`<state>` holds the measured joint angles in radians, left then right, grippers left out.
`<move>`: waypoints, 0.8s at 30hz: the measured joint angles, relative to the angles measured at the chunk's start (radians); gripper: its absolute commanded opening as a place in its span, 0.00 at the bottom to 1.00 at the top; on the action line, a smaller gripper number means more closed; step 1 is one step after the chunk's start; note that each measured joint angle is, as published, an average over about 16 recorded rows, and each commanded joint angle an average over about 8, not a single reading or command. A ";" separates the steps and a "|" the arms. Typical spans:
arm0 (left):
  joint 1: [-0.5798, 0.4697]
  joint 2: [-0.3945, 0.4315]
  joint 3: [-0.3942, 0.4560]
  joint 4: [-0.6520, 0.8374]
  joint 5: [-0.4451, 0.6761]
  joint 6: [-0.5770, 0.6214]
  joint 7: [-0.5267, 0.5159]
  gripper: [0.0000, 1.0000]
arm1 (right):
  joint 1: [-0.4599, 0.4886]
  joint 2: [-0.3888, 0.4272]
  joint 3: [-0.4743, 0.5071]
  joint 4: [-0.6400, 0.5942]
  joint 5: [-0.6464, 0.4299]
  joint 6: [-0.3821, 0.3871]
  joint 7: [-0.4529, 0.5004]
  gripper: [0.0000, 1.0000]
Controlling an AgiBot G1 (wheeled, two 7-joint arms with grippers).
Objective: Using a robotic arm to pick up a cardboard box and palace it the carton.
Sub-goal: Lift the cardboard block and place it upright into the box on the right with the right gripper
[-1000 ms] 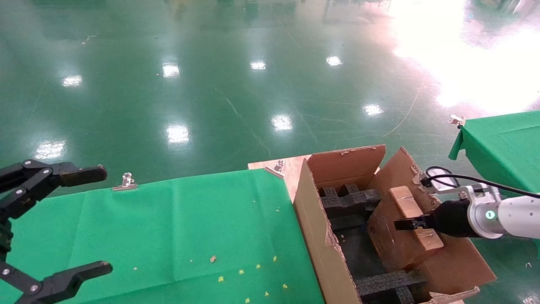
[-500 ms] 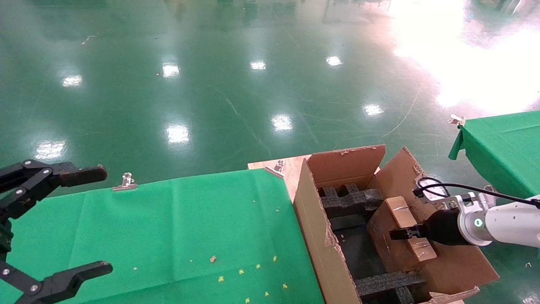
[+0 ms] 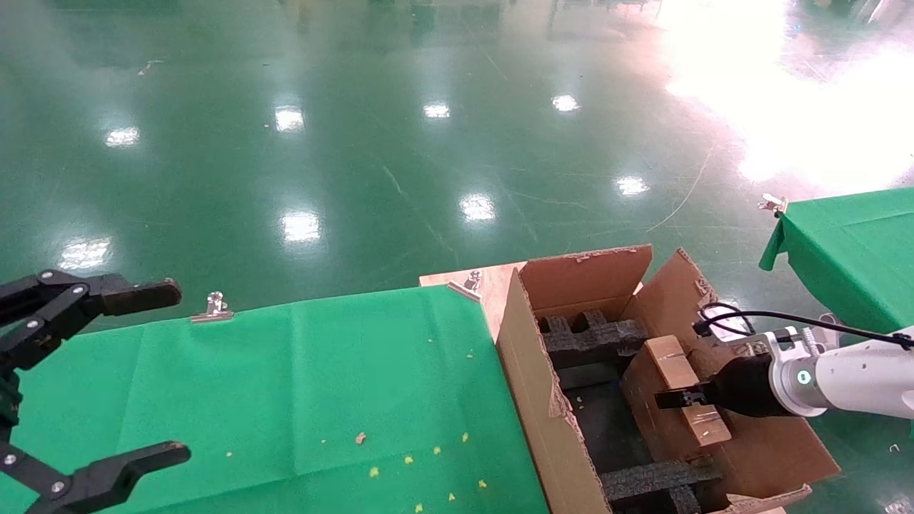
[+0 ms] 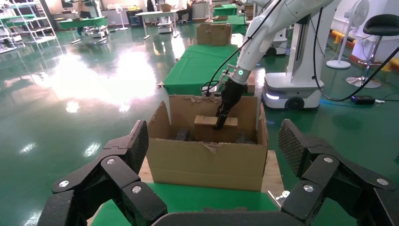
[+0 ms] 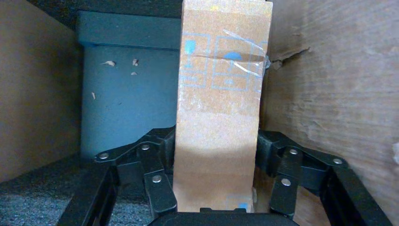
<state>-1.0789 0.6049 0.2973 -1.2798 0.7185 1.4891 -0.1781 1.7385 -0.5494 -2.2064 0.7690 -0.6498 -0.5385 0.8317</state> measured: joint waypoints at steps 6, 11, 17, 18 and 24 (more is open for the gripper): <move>0.000 0.000 0.000 0.000 0.000 0.000 0.000 1.00 | 0.009 0.004 -0.002 0.002 -0.005 0.000 0.002 1.00; 0.000 0.000 0.000 0.000 0.000 0.000 0.000 1.00 | 0.020 0.008 -0.003 0.004 -0.009 -0.002 0.001 1.00; 0.000 0.000 0.001 0.001 0.000 0.000 0.000 1.00 | 0.038 0.017 -0.003 0.014 -0.017 0.000 0.000 1.00; 0.000 0.000 0.001 0.001 0.000 0.000 0.000 1.00 | 0.043 0.020 -0.002 0.017 -0.019 0.000 0.000 1.00; -0.001 0.000 0.001 0.001 -0.001 0.000 0.001 1.00 | 0.084 0.043 0.007 0.051 -0.029 0.011 -0.012 1.00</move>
<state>-1.0794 0.6047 0.2983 -1.2791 0.7179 1.4891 -0.1775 1.8220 -0.5060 -2.1993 0.8196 -0.6792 -0.5276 0.8198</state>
